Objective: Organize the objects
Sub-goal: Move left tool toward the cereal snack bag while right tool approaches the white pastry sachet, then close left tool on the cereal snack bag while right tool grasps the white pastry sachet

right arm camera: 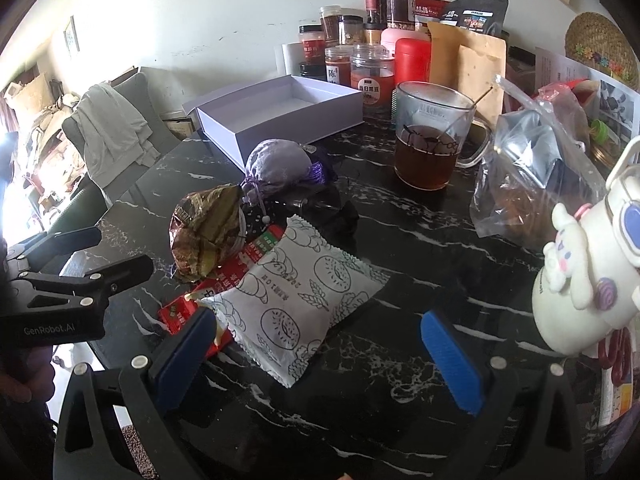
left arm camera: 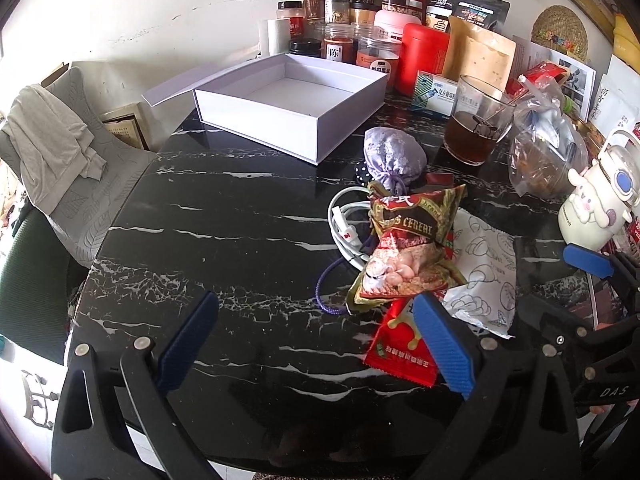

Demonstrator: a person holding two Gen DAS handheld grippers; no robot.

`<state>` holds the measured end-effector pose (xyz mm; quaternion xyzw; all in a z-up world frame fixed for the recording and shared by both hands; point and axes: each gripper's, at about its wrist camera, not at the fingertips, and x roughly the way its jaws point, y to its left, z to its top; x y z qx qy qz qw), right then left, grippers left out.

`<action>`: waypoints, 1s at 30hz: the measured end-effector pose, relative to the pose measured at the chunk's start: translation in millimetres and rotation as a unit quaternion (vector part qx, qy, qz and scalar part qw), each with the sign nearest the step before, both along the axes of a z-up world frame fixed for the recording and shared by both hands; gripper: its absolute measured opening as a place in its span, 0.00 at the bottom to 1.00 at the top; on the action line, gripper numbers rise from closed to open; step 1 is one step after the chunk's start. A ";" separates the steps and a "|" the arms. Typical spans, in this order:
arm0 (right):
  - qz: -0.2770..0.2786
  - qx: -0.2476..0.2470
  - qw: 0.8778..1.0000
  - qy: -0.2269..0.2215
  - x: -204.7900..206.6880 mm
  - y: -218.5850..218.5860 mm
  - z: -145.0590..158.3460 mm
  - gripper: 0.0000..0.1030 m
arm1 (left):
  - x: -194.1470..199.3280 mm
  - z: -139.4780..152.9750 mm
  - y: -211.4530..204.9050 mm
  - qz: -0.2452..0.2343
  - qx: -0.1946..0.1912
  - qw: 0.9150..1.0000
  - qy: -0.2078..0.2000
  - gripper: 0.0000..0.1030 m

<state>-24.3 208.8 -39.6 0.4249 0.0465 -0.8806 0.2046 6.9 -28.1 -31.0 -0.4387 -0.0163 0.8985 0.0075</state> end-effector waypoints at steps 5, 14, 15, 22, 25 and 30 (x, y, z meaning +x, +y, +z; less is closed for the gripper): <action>-0.017 -0.007 1.000 -0.011 -14.2 -5.9 -5.1 1.00 | -8.6 -4.8 -3.1 0.001 0.003 1.000 -0.006 0.92; -0.039 0.000 0.998 -0.046 -40.3 -16.3 -22.7 1.00 | -20.9 -6.7 -0.9 -0.024 0.023 0.999 -0.002 0.88; -0.041 0.002 0.998 -0.049 -41.9 -16.6 -24.4 1.00 | -21.9 -6.5 0.2 -0.027 0.027 0.999 -0.002 0.88; -0.051 0.014 0.996 -0.076 -45.6 -10.2 -38.6 1.00 | -27.9 -5.0 12.6 -0.059 0.042 0.997 0.001 0.88; -0.058 0.014 0.995 -0.085 -44.3 -2.1 -43.4 1.00 | -31.7 -6.5 21.2 -0.078 0.051 0.996 -0.005 0.88; -0.067 0.006 0.994 -0.087 -42.4 13.1 -45.6 1.00 | -35.7 -9.6 36.2 -0.097 0.059 0.993 -0.009 0.83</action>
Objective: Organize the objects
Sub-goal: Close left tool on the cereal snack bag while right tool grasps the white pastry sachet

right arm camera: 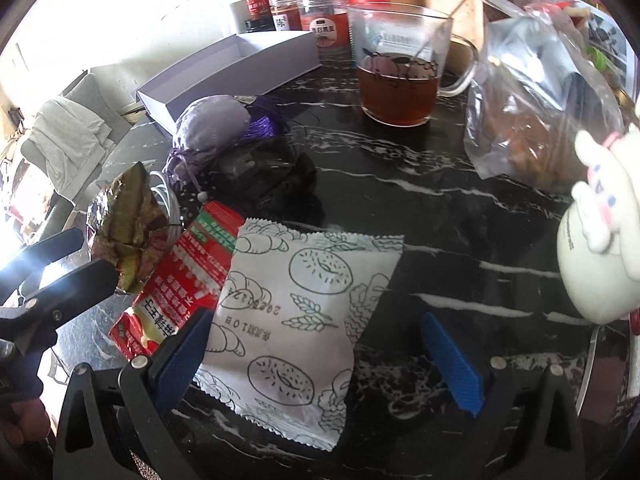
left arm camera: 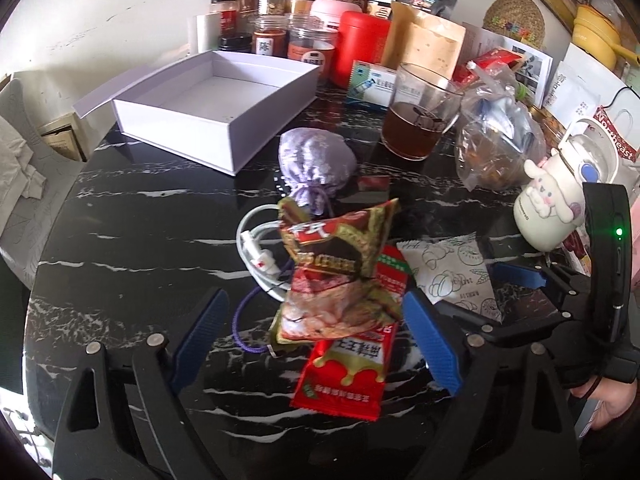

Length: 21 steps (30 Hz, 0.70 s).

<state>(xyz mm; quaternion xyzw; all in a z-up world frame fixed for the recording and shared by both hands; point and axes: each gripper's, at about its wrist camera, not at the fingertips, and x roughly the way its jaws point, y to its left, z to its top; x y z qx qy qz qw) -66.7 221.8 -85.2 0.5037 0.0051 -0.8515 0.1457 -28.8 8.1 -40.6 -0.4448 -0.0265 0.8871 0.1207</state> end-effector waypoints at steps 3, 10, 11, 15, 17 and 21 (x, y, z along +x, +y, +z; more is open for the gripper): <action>0.001 0.001 1.000 0.003 3.7 6.1 0.5 1.00 | -5.1 -4.7 9.3 -0.004 -0.002 1.000 -0.006 0.77; 0.011 0.001 1.000 0.005 11.0 8.6 -0.4 0.99 | -9.0 -14.4 20.2 -0.009 -0.003 1.000 -0.013 0.51; 0.015 0.001 1.000 0.004 11.8 7.4 -0.8 0.99 | -7.8 -14.4 21.2 -0.009 -0.007 1.000 -0.010 0.50; 0.027 0.001 1.000 -0.002 15.0 3.3 -5.2 0.94 | -3.5 -12.9 18.7 -0.006 -0.001 1.000 -0.011 0.46; 0.033 0.005 0.999 0.007 17.1 -0.2 -4.9 0.87 | 0.3 -10.9 15.1 -0.003 0.002 1.000 -0.012 0.43; 0.043 0.008 0.999 0.016 20.2 -3.0 -2.2 0.62 | 8.5 -6.0 7.0 0.002 0.013 1.000 -0.010 0.41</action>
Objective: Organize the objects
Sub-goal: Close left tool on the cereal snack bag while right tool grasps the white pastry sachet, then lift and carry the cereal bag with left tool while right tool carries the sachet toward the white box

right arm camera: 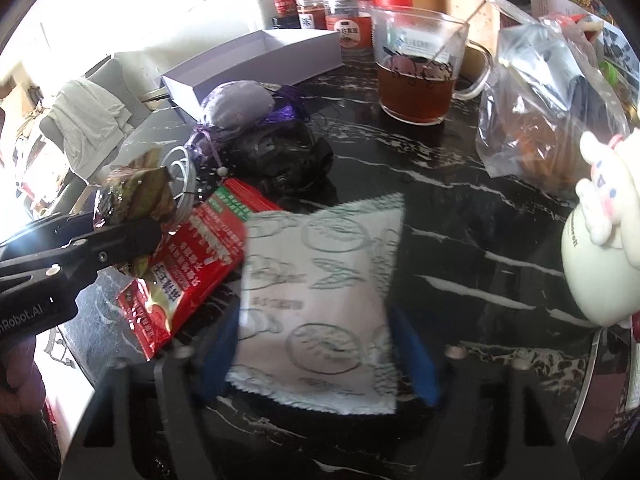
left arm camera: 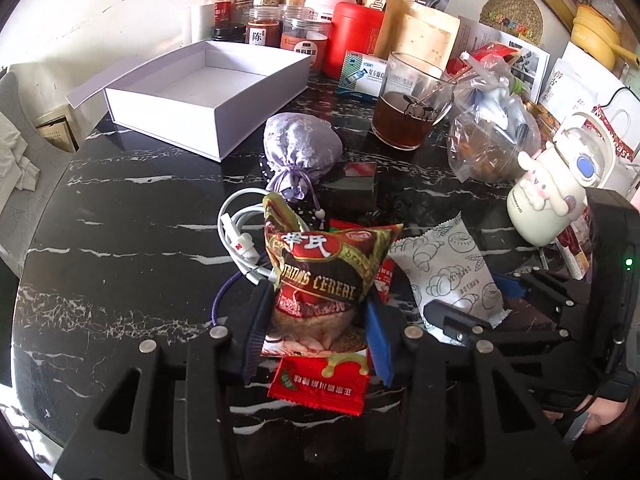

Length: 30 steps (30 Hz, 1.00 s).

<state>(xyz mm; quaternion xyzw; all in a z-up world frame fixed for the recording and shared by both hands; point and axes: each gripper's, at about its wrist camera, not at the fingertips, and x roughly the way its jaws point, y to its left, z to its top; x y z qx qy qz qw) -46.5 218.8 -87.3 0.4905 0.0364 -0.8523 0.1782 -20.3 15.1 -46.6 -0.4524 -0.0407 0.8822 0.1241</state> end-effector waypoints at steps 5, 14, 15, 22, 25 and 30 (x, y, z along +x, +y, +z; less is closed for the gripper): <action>0.007 -0.009 1.000 -0.003 3.7 4.3 1.8 0.59 | 11.8 9.7 -9.0 0.007 0.007 1.000 0.010 0.40; 0.015 -0.017 1.000 0.014 19.3 10.9 14.4 0.58 | 33.3 23.5 -13.7 0.016 0.002 1.000 0.026 0.40; 0.018 -0.018 1.000 0.015 21.0 10.5 15.8 0.58 | 35.6 24.0 -14.5 0.017 0.002 1.000 0.026 0.40; 0.055 -0.025 0.998 0.033 34.3 -3.6 29.4 0.58 | 50.2 26.5 -24.8 0.043 -0.010 0.999 0.026 0.40; 0.070 -0.032 0.996 0.038 37.3 -10.5 34.9 0.58 | 55.1 30.1 -32.5 0.053 -0.013 0.998 0.031 0.40; 0.094 -0.034 0.994 0.047 36.5 -23.3 42.4 0.57 | 56.1 36.6 -39.8 0.068 -0.023 0.997 0.036 0.40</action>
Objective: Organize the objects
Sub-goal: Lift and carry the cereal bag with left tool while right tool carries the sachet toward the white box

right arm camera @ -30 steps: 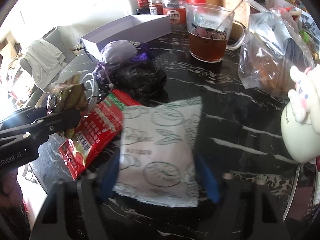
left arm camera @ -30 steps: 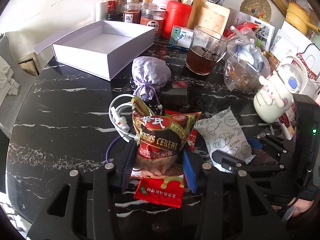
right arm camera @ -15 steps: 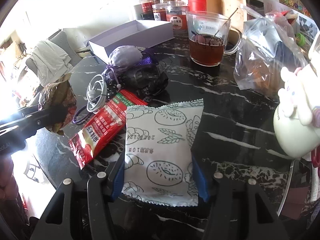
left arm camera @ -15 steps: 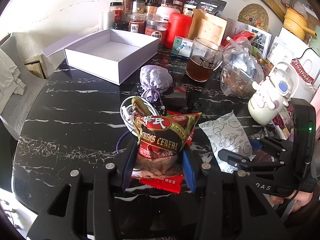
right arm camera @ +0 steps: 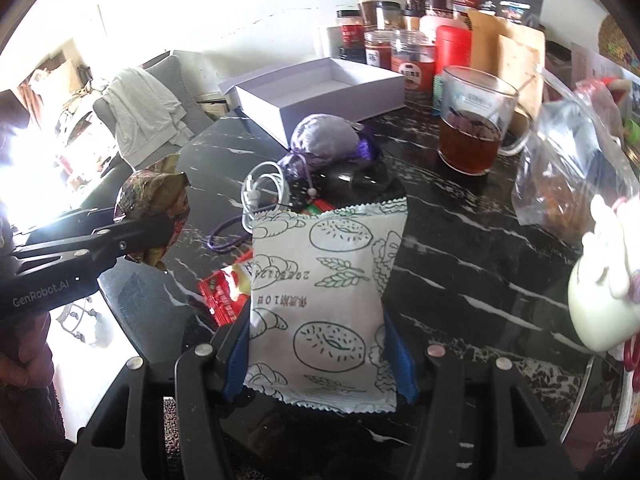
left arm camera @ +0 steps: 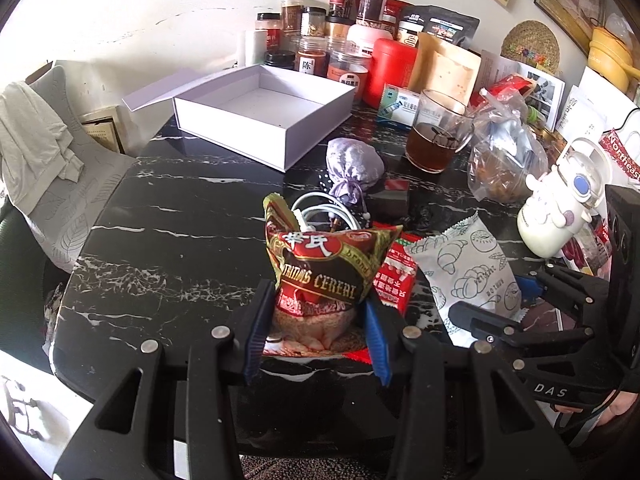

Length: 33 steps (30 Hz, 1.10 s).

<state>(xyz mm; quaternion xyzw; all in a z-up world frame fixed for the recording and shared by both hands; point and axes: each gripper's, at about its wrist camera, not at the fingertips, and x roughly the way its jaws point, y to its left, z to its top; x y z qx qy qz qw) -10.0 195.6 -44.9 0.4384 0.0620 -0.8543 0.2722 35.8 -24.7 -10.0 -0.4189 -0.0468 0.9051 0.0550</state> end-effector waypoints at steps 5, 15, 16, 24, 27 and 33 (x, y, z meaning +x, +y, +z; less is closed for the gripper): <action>0.013 -0.003 1.000 0.012 -6.0 -7.8 9.8 0.57 | -5.6 8.4 -5.2 0.003 -0.009 1.000 0.002 0.40; 0.038 -0.003 0.999 0.037 -24.5 -20.6 31.0 0.57 | -35.1 20.7 -13.7 0.004 -0.005 1.000 0.002 0.39; 0.039 -0.004 0.998 0.038 -27.0 -21.5 32.9 0.57 | -38.3 22.0 -14.3 0.004 -0.005 1.000 0.003 0.39; 0.050 -0.013 0.997 0.053 -50.8 -29.6 50.3 0.57 | -70.5 34.4 -19.0 0.003 -0.017 1.000 0.004 0.39; 0.055 -0.016 0.997 0.059 -61.7 -33.5 55.1 0.57 | -84.4 38.8 -21.4 0.002 -0.023 1.000 0.007 0.39; 0.060 -0.022 0.996 0.064 -82.3 -41.9 63.1 0.57 | -111.8 46.6 -25.0 -0.002 -0.034 0.999 0.011 0.39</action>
